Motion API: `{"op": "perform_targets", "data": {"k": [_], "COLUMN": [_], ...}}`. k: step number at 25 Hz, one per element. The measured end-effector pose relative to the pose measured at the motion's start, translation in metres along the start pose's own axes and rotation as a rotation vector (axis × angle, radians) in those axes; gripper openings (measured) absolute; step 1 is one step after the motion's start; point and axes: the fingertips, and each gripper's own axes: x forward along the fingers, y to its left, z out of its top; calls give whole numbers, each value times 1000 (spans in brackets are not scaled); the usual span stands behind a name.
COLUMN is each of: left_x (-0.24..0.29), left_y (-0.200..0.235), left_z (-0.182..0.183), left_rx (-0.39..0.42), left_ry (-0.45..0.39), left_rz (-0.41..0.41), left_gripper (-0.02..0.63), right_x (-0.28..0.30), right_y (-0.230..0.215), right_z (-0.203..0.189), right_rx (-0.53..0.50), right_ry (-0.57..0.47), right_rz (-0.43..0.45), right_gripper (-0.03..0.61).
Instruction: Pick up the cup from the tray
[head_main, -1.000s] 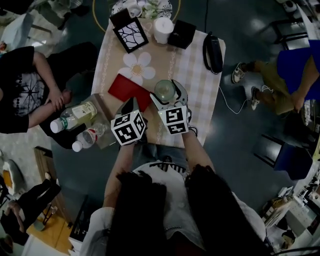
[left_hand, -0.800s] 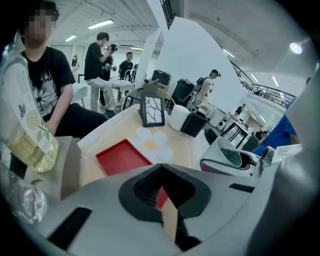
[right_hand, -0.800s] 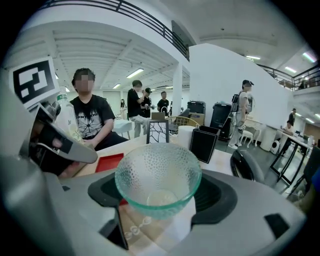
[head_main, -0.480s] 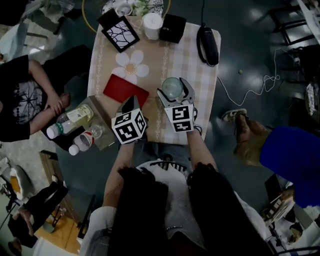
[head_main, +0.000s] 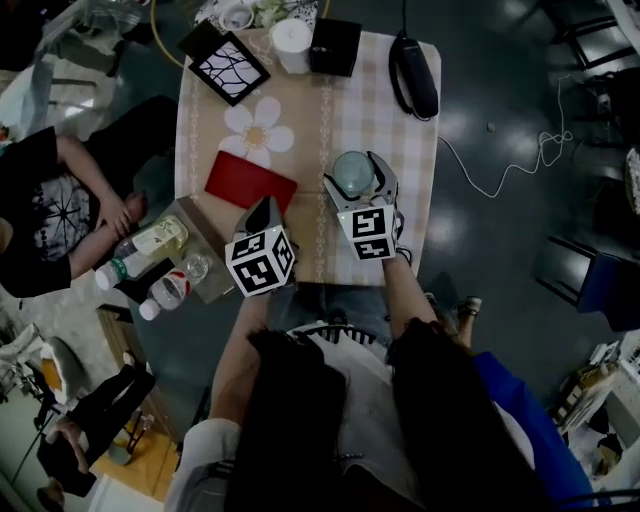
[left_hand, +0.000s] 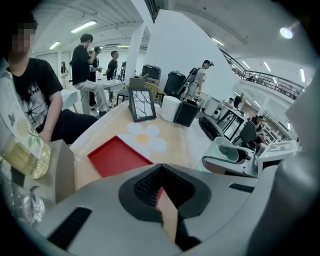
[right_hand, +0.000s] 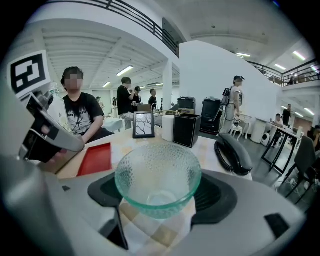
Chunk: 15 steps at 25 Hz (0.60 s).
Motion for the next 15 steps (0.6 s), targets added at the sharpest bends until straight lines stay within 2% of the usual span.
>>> {"op": "perform_targets", "data": {"k": [7,10,15], "left_x": [4,4,4], "left_y": [-7,-10,-8], "left_z": [-3,-4,-7], "left_rx": [26,27,36], "left_ry": [12,19,27], "left_rz": [-17,-43,-40], "left_gripper": [6,6,6], "right_x": [3,4,4], "right_y": [0,1,2], "right_z": [-13,-15,-13], "right_rx": [2,3,20], "right_ry": [13,3,-21], "right_rz": [5,5,9], "right_gripper": [397,397,397]}}
